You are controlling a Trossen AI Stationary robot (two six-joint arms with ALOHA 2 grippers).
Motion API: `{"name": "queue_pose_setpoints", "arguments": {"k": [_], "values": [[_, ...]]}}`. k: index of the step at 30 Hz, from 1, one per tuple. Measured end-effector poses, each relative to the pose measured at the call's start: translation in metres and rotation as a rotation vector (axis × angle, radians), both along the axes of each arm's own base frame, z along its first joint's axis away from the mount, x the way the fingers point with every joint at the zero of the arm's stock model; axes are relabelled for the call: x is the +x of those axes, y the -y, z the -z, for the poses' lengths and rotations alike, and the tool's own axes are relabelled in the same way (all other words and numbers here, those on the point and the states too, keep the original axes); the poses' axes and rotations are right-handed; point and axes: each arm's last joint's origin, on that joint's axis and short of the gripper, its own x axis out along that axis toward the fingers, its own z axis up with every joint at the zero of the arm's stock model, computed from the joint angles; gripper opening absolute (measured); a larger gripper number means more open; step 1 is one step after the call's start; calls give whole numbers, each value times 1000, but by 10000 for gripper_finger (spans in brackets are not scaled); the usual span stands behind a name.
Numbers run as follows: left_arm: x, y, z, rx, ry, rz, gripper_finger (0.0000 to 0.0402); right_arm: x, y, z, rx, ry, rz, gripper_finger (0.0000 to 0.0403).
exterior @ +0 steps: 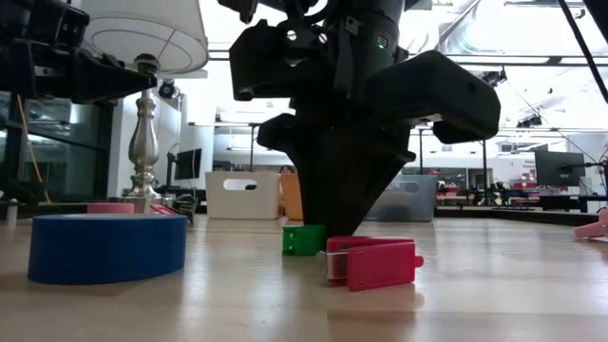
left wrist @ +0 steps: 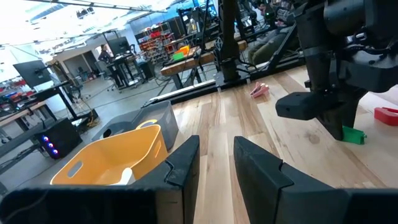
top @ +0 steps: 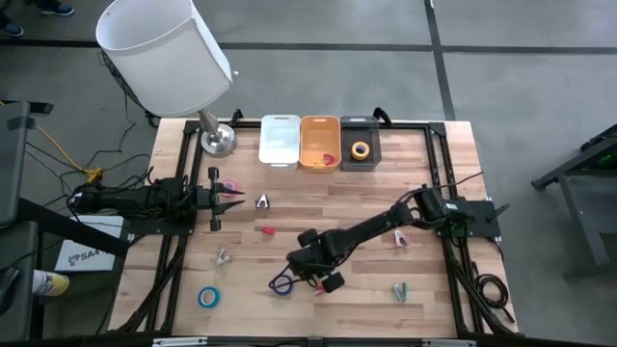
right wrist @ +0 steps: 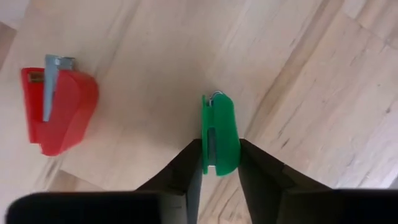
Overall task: Pick and place Stapler, Stapler remover, tape
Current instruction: Put the green stapler into the yellow bin
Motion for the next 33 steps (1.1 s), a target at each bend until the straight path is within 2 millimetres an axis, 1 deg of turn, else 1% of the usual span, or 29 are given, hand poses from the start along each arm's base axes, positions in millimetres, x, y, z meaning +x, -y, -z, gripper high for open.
{"name": "queue_pose_setpoints", "arguments": {"k": [5,10,13,17,20,25,30,33], "values": [[0,0,0,0,0,0,96,1,2,0,-2,-1,9,57],[0,0,0,0,0,0,96,0,8,-4,8,-10,71,55],[0,0,0,0,0,0,96,0,15,-14,19,-3,114,60],[0,0,0,0,0,0,96,-4,28,-29,23,-13,171,55],[0,0,0,0,0,0,96,-6,42,-42,27,-19,225,53],[0,0,0,0,0,0,96,-12,73,-67,17,-14,283,56],[0,0,0,0,0,0,96,-18,108,-91,2,24,265,56],[0,0,0,0,0,0,96,-21,132,-99,-20,38,272,56]]}}
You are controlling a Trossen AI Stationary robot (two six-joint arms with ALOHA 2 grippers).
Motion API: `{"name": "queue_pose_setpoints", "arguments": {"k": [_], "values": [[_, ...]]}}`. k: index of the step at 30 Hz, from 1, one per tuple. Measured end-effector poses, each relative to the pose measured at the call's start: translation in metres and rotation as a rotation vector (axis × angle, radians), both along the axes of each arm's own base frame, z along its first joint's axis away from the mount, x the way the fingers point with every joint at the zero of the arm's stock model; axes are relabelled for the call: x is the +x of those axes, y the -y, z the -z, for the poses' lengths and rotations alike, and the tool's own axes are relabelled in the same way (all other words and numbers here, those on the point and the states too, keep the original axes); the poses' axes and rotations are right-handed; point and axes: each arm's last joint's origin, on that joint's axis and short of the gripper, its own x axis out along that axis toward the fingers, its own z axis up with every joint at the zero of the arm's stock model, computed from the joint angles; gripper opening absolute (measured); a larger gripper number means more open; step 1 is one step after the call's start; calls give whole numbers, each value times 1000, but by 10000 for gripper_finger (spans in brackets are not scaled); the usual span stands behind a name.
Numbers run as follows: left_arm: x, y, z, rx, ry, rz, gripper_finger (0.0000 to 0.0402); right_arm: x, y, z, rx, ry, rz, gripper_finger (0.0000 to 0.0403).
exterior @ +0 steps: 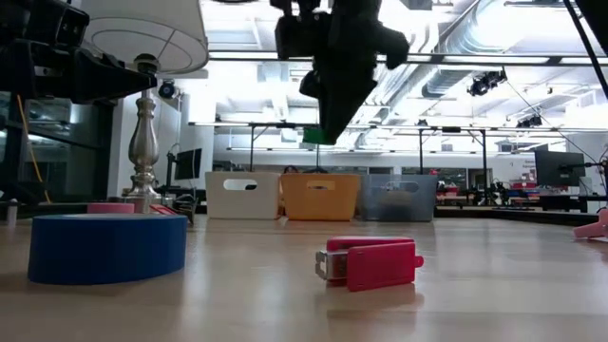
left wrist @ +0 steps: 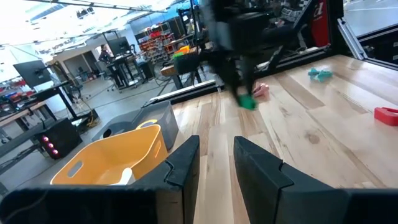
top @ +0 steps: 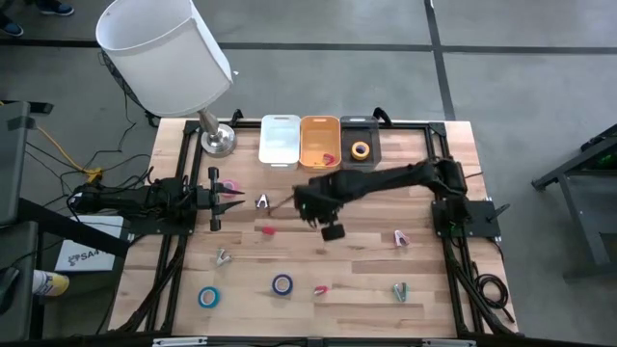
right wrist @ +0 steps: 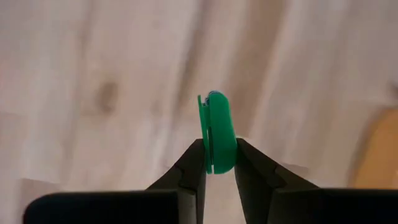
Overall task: Pick and place Stapler, Stapler remover, tape
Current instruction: Put the green stapler into the yellow bin
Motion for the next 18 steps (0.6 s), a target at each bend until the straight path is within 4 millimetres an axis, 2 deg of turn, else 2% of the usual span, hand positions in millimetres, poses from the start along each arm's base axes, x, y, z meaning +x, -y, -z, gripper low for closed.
{"name": "queue_pose_setpoints", "arguments": {"k": [6,10,18], "values": [[0,0,0,0,0,0,96,-10,52,-18,-92,28,85,57],[0,0,0,0,0,0,96,-16,85,-22,-132,41,187,57],[0,0,0,0,0,0,96,-25,141,-24,-98,106,401,57]]}}
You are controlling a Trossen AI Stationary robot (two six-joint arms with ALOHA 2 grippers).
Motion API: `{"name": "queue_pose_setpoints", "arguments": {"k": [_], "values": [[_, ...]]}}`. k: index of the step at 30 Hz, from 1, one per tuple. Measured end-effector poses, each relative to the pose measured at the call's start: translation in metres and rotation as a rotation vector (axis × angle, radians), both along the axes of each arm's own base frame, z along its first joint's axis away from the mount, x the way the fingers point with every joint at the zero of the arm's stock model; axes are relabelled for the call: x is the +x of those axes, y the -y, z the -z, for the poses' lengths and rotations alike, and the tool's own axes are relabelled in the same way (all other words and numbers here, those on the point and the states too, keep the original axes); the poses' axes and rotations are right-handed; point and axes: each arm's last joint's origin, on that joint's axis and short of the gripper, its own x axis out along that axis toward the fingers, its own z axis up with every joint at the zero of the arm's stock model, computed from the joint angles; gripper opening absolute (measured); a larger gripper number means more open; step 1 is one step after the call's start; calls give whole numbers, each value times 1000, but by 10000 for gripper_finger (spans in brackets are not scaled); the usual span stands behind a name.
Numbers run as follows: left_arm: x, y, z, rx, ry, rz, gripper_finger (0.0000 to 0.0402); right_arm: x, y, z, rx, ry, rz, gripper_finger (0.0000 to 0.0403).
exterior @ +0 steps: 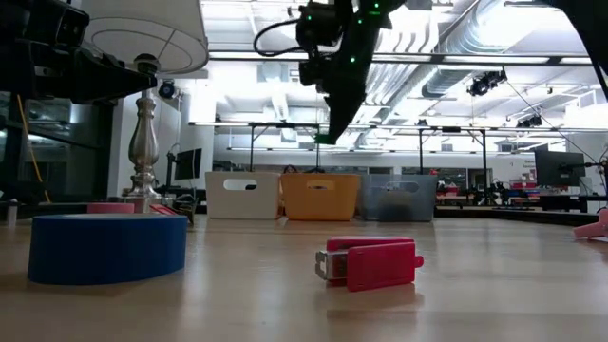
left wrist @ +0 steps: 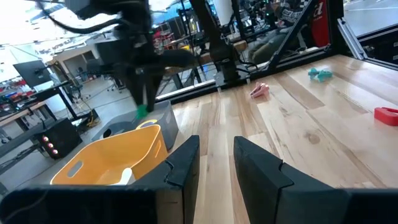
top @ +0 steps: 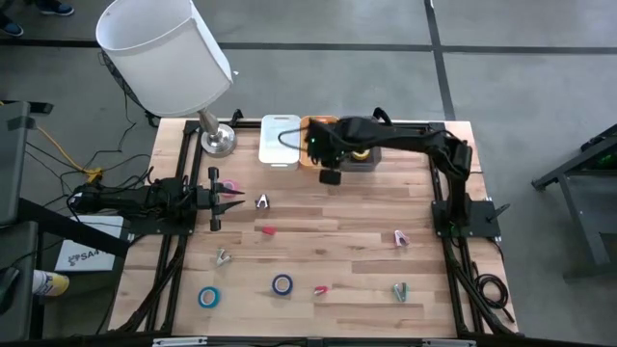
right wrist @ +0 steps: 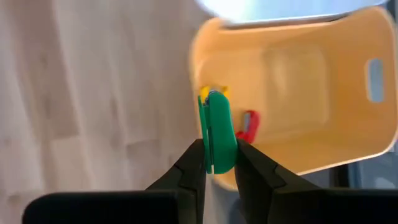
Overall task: Pick and place Stapler, Stapler remover, tape
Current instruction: Put the green stapler into the yellow bin
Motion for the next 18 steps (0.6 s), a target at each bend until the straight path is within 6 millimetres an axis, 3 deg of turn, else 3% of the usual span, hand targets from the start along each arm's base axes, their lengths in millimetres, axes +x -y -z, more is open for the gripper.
{"name": "queue_pose_setpoints", "arguments": {"k": [6,10,18], "values": [[0,0,0,0,0,0,96,-7,41,2,45,99,153,57],[0,0,0,0,0,0,96,-7,63,15,118,137,287,57],[0,0,0,0,0,0,96,-4,85,40,333,203,483,58]]}}
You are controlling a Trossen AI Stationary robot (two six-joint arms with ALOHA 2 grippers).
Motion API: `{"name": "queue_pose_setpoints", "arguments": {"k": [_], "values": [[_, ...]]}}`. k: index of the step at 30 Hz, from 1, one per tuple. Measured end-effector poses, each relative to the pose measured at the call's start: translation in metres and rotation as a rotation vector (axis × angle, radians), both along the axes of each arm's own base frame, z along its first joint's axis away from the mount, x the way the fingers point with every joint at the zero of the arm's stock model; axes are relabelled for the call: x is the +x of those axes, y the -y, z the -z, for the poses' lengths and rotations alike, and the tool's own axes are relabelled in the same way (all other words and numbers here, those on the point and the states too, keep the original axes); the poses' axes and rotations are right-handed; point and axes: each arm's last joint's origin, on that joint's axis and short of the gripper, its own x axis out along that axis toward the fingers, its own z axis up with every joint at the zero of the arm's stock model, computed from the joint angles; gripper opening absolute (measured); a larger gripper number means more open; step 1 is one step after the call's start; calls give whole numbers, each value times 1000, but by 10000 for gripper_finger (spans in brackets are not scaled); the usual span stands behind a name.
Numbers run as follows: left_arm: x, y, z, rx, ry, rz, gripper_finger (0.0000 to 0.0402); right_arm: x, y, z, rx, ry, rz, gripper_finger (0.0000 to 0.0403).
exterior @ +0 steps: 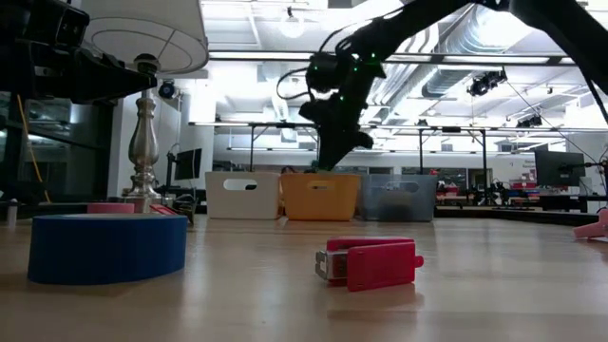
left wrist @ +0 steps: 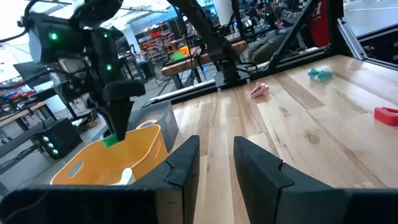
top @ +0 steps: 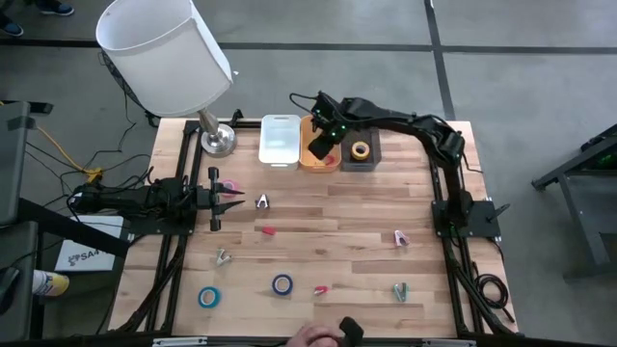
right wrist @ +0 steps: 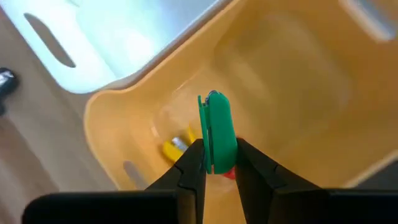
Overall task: Pick and place Stapler, Stapler remover, tape
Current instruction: Put the green stapler into the yellow bin, then put the bottom red stapler into the yellow bin
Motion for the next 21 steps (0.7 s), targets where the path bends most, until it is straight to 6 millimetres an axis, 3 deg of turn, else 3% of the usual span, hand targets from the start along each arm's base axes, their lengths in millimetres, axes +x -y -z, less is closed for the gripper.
{"name": "queue_pose_setpoints", "arguments": {"k": [8,21], "values": [[0,0,0,0,0,0,96,1,2,12,146,17,42,69],[0,0,0,0,0,0,96,0,3,9,136,16,85,170]]}}
